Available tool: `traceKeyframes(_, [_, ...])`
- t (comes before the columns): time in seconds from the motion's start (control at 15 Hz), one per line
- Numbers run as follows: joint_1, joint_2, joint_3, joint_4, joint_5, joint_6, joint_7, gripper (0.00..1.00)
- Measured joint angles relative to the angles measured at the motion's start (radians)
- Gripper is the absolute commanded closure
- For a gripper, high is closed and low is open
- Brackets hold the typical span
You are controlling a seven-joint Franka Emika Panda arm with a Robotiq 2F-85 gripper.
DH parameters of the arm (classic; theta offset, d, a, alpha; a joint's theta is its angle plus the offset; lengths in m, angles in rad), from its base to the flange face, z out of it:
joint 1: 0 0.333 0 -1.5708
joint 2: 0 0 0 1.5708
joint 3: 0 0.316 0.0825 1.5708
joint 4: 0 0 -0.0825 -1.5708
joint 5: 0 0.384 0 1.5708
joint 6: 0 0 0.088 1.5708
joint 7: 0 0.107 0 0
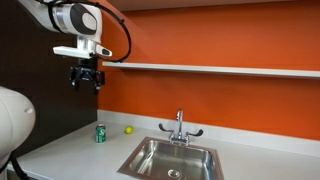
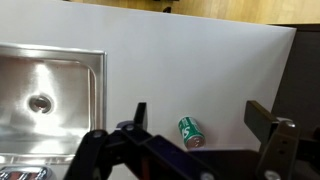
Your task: Put the green can in the sink.
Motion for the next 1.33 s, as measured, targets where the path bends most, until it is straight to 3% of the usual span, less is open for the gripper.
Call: traceKeyframes(1.33, [0.029,0.542,0.051,0.167,-0.005,0.332,-0.03,0.0])
